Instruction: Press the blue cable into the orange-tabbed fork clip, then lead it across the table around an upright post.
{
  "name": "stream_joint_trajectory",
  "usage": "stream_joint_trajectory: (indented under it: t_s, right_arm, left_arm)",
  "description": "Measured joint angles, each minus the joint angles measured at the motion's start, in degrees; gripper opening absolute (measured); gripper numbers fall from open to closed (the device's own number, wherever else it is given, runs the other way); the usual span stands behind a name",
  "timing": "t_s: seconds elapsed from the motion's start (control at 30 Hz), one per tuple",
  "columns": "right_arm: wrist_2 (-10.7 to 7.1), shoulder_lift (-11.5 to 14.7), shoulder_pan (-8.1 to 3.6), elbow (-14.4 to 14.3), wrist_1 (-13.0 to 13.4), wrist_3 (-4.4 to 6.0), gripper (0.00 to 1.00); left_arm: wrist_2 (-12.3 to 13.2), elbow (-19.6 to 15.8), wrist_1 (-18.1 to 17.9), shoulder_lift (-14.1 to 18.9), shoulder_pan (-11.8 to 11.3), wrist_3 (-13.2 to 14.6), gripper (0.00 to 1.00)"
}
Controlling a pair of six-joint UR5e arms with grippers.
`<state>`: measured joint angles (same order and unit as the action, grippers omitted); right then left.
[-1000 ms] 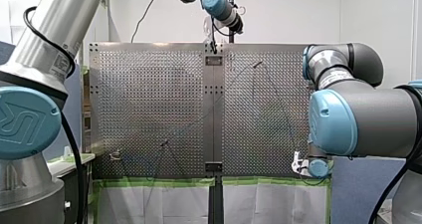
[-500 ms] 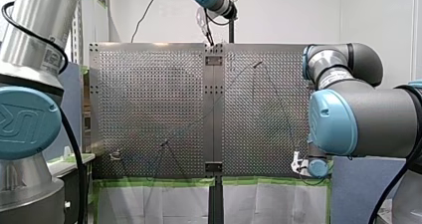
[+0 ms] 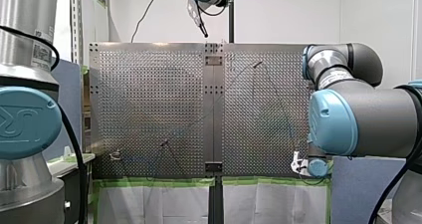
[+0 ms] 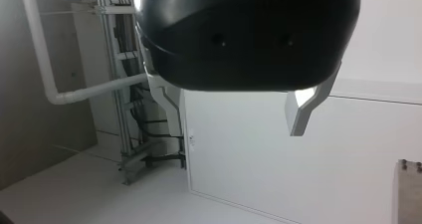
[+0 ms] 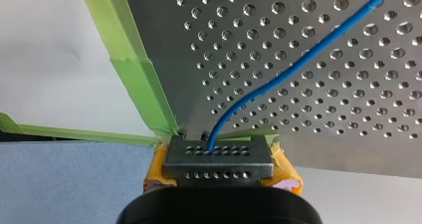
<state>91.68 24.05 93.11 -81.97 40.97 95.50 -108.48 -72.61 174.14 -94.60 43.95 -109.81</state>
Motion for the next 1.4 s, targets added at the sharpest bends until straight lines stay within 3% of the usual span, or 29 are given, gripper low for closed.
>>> stream_joint_trajectory:
  t_s: [0.93,1.4]
  right_arm:
    - [0.00,0.02,0.32,0.01,-0.27,-0.17,0.00]
    - [0.00,0.06,0.47,0.00,-0.27,-0.21,0.00]
  left_arm:
    - [-0.09,-13.53,-13.51,0.50,-0.16,-0.84,0.99]
    - [-1.93,-20.10,-20.10,0.46,-0.19,-0.70,0.99]
